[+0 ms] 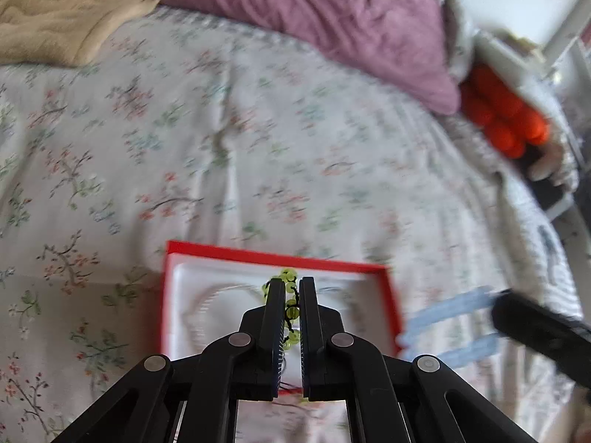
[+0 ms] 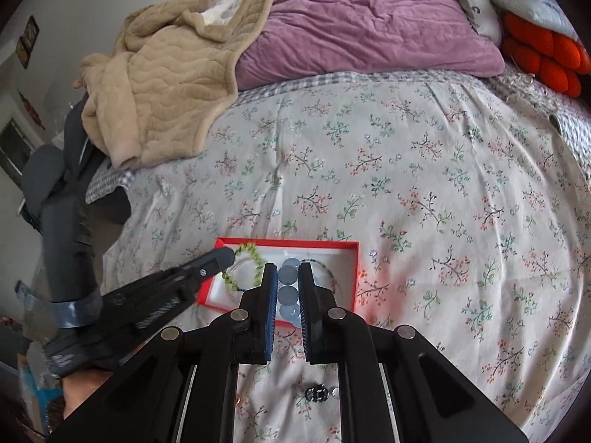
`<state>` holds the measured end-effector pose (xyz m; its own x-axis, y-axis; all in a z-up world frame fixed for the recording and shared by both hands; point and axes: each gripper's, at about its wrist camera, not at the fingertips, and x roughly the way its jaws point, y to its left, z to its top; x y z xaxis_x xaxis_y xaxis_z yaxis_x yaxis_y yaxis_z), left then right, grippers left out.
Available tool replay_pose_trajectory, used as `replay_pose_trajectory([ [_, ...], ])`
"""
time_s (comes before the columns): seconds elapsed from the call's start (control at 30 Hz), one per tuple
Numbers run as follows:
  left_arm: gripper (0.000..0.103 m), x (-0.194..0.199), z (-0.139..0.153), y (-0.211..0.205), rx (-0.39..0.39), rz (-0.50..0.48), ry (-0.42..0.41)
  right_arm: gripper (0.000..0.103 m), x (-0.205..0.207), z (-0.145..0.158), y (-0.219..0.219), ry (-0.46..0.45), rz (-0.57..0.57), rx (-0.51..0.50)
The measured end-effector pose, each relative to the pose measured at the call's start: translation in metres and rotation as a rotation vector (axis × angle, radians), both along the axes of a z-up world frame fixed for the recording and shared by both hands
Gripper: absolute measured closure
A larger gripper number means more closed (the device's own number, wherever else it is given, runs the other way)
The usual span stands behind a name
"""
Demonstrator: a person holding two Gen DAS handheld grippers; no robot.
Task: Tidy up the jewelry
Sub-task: 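Lower both bracelets into the red box and open both tools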
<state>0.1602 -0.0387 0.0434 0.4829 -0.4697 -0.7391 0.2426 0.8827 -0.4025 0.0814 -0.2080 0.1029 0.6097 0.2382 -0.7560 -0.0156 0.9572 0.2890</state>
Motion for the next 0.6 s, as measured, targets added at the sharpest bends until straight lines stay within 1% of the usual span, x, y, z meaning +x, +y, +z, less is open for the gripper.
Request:
replay_pose_trajectory([
  [0.17, 0.101, 0.007, -0.02, 0.002, 0.111, 0.032, 0.011, 0.091, 0.011, -0.009, 0.002, 0.014, -0.012, -0.008],
  [0.23, 0.101, 0.008, -0.024, 0.003, 0.166, 0.04, 0.016, 0.091, 0.015, -0.012, 0.006, 0.017, -0.01, -0.01],
  [0.3, 0.1, 0.007, -0.026, 0.004, 0.203, 0.043, 0.016, 0.091, 0.019, -0.015, 0.012, 0.02, -0.002, -0.011],
  [0.4, 0.091, 0.004, -0.024, 0.008, 0.232, 0.047, 0.01, 0.091, 0.025, -0.02, 0.024, 0.026, 0.02, -0.019],
  [0.47, 0.083, 0.0, -0.019, 0.011, 0.24, 0.047, -0.006, 0.091, 0.028, -0.024, 0.031, 0.028, 0.037, -0.029],
  [0.6, 0.075, -0.005, -0.014, 0.018, 0.246, 0.048, -0.016, 0.091, 0.034, -0.03, 0.043, 0.036, 0.065, -0.04],
])
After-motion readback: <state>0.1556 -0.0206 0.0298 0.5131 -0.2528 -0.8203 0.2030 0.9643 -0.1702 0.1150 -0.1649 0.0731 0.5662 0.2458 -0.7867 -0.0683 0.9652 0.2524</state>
